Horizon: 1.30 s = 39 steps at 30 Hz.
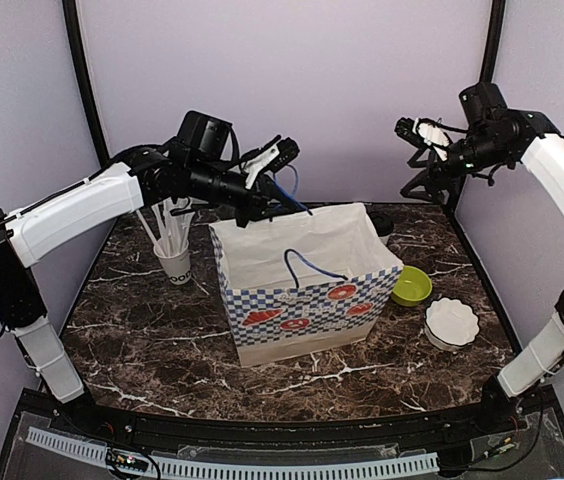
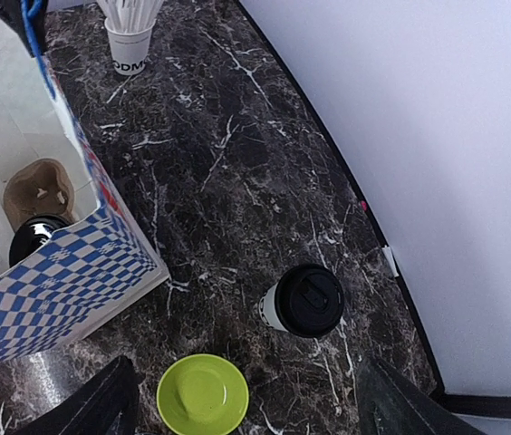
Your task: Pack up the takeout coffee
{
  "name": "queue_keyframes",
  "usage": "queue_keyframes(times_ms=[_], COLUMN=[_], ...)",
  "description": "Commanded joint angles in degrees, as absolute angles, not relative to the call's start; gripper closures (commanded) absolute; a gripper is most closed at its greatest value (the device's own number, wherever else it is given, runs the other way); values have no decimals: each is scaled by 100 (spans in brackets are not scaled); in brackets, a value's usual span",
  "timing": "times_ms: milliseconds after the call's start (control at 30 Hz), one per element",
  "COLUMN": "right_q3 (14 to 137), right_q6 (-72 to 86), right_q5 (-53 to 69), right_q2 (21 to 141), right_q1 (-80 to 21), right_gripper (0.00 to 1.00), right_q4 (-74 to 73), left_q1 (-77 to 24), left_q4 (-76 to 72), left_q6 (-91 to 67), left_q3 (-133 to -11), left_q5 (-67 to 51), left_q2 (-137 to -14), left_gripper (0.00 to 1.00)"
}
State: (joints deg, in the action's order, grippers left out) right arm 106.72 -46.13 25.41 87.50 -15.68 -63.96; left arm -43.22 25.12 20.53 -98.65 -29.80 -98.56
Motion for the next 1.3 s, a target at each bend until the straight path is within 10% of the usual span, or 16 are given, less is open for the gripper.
queue_keyframes(times_ms=[0,1267], right_q3=[10336,9074], right_q6=[-3969,-3383], right_q5=[2259,1417], right_q2=[8573,8794], right_q1=[-1469,-1433], right_gripper=[17,10], right_q4=[-5374,-4517], left_q1=[-4597,-6808], left_q4=[2711,2369], left_q6=[2288,2033], left_q3=[-10111,-8969], left_q5=[-3041,-1700], left_q2=[-9676,-8603], left_gripper=[100,100])
